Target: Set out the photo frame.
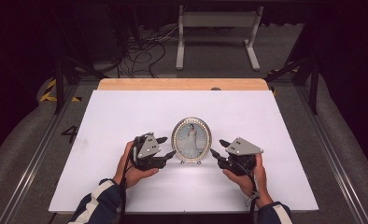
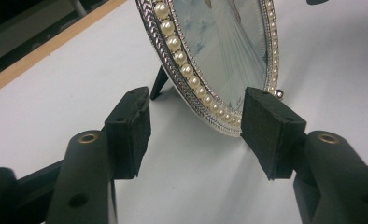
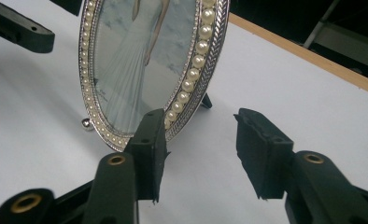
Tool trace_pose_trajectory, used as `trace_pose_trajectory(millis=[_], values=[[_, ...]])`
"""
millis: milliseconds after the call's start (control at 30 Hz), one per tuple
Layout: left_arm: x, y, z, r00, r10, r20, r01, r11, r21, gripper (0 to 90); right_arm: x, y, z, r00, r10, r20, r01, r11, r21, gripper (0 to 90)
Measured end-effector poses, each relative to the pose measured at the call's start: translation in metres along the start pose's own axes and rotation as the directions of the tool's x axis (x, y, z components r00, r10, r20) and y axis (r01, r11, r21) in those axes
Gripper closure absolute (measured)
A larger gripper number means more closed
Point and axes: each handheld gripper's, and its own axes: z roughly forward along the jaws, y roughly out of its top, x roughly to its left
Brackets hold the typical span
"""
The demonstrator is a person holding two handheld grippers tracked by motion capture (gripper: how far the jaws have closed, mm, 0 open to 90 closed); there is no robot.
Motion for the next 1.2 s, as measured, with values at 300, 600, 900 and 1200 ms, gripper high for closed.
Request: trace_pose_trajectory(millis=[300, 600, 900, 1200], values=[[0.005, -0.01, -0.005, 0.9997, -0.014, -0.018, 0.014, 0.9996, 0.023, 32.3, -0.003, -0.008, -0.001, 0.9998, -0.001, 0.018, 0.001, 1.0, 0.022, 38.1], [0.008, -0.022, -0.013, 0.9991, -0.022, -0.037, 0.024, 0.9985, 0.049, 21.5, -0.006, -0.015, -0.003, 0.9996, -0.003, 0.029, 0.002, 0.999, 0.043, 27.1], [0.011, -0.032, -0.023, 0.9989, -0.026, -0.038, 0.029, 0.9977, 0.061, 18.3, -0.008, -0.022, -0.006, 0.9992, -0.008, 0.04, 0.005, 0.998, 0.056, 23.6], [0.012, -0.045, -0.038, 0.9981, -0.042, -0.045, 0.045, 0.9963, 0.073, 17.6, -0.015, -0.03, -0.013, 0.9983, -0.008, 0.057, 0.004, 0.998, 0.067, 22.4]])
